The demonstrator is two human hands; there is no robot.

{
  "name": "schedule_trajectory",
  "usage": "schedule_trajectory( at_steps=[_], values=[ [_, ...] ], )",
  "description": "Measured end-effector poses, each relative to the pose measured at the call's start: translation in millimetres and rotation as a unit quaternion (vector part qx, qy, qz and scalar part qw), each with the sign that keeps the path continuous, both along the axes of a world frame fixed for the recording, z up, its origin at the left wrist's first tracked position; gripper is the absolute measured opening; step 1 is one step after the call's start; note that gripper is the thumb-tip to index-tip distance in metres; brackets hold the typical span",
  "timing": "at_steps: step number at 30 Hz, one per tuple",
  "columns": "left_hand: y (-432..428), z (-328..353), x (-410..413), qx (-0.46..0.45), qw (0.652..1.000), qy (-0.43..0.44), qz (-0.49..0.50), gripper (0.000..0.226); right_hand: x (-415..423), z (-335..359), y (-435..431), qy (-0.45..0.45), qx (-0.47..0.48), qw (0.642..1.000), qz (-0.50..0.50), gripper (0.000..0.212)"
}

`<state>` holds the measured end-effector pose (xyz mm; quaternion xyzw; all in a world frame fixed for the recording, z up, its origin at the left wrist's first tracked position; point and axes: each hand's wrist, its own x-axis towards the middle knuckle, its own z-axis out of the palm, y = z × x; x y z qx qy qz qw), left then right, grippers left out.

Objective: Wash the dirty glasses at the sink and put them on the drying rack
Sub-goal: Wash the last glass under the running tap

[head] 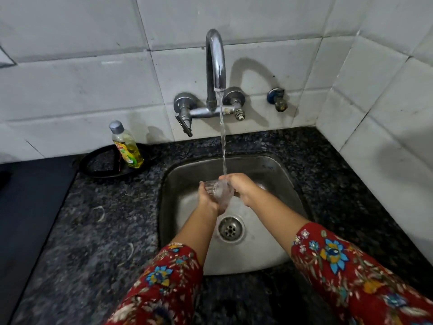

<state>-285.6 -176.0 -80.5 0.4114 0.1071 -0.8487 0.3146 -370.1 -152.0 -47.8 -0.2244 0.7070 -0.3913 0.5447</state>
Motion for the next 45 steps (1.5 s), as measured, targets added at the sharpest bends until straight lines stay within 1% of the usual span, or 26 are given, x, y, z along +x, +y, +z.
schedule_trajectory(
  at_steps=[3,5,9,10,11,14,15,16,18,20,21,22,24,26,28,29,30,32,33,35,37,38,40,41,43,45],
  values=[
    [-3,-1,-7,-0.012,0.999,-0.030,0.009,0.059,5,-3,-7,-0.030,-0.022,0.998,-0.059,0.023],
    [-2,-2,-8,-0.022,0.999,-0.028,0.029,0.058,13,-7,-7,-0.021,-0.045,0.995,-0.084,0.020],
    [0,-13,-2,-0.080,0.997,-0.018,0.011,0.051,25,-12,13,0.138,-0.103,0.984,-0.041,0.027],
    [1,-15,0,-0.105,0.994,-0.020,0.001,0.051,25,-11,22,0.149,-0.115,0.982,-0.035,0.028],
    [1,-16,2,-0.132,0.990,-0.038,-0.016,0.050,21,-10,29,0.123,-0.119,0.985,-0.034,0.028],
    [4,-21,2,-0.222,0.964,-0.126,-0.081,0.048,2,-1,51,-0.066,-0.091,0.993,0.023,0.035],
    [5,-23,1,-0.244,0.949,-0.185,-0.078,0.050,-4,-1,56,-0.065,-0.075,0.992,0.075,0.045],
    [6,-23,-1,-0.266,0.929,-0.250,-0.064,0.054,-8,-1,59,-0.022,-0.060,0.989,0.136,0.057],
    [10,-18,-9,-0.307,0.896,-0.316,-0.060,0.065,-5,-7,59,0.181,-0.027,0.952,0.246,0.076],
    [13,-11,-18,-0.318,0.887,-0.327,-0.074,0.072,4,-18,55,0.389,0.015,0.890,0.239,0.081],
    [11,-10,-20,-0.314,0.883,-0.340,-0.075,0.074,8,-21,54,0.420,0.017,0.882,0.214,0.078],
    [8,-9,-19,-0.313,0.882,-0.345,-0.080,0.073,7,-23,53,0.386,0.006,0.901,0.199,0.072],
    [-3,-3,-6,-0.309,0.895,-0.289,-0.142,0.054,-1,-20,51,0.172,-0.031,0.968,0.183,0.047],
    [-10,7,10,-0.295,0.914,-0.159,-0.229,0.021,-15,-13,55,-0.033,-0.034,0.982,0.181,0.024],
    [-10,9,17,-0.306,0.911,-0.123,-0.247,0.018,-19,-12,55,-0.096,-0.024,0.978,0.181,0.022],
    [-8,10,16,-0.306,0.913,-0.135,-0.234,0.015,-15,-13,53,-0.059,-0.020,0.983,0.173,0.029],
    [-8,7,12,-0.299,0.920,-0.149,-0.207,0.012,-8,-15,49,0.026,-0.020,0.987,0.157,0.040],
    [-10,4,3,-0.272,0.933,-0.191,-0.140,0.010,7,-20,43,0.216,-0.018,0.969,0.117,0.054],
    [-12,5,1,-0.268,0.933,-0.207,-0.124,0.011,10,-19,40,0.257,-0.010,0.960,0.112,0.055],
    [-20,5,5,-0.263,0.929,-0.219,-0.144,0.017,8,-11,31,0.215,0.014,0.965,0.148,0.056],
    [-24,9,14,-0.218,0.947,-0.187,-0.146,0.024,2,7,18,0.165,0.047,0.961,0.219,0.058],
    [-24,8,18,-0.188,0.961,-0.162,-0.125,0.032,1,17,12,0.184,0.050,0.951,0.244,0.055],
    [-23,5,21,-0.133,0.981,-0.124,-0.064,0.044,7,32,1,0.300,0.043,0.915,0.267,0.052],
    [-22,3,20,-0.118,0.986,-0.112,-0.035,0.046,12,37,-2,0.383,0.032,0.883,0.271,0.052],
    [-20,1,17,-0.123,0.989,-0.079,0.011,0.044,24,43,-2,0.507,0.003,0.816,0.277,0.050],
    [-21,-3,13,-0.154,0.986,-0.069,0.010,0.039,30,38,6,0.569,-0.018,0.778,0.266,0.046]
  ],
)
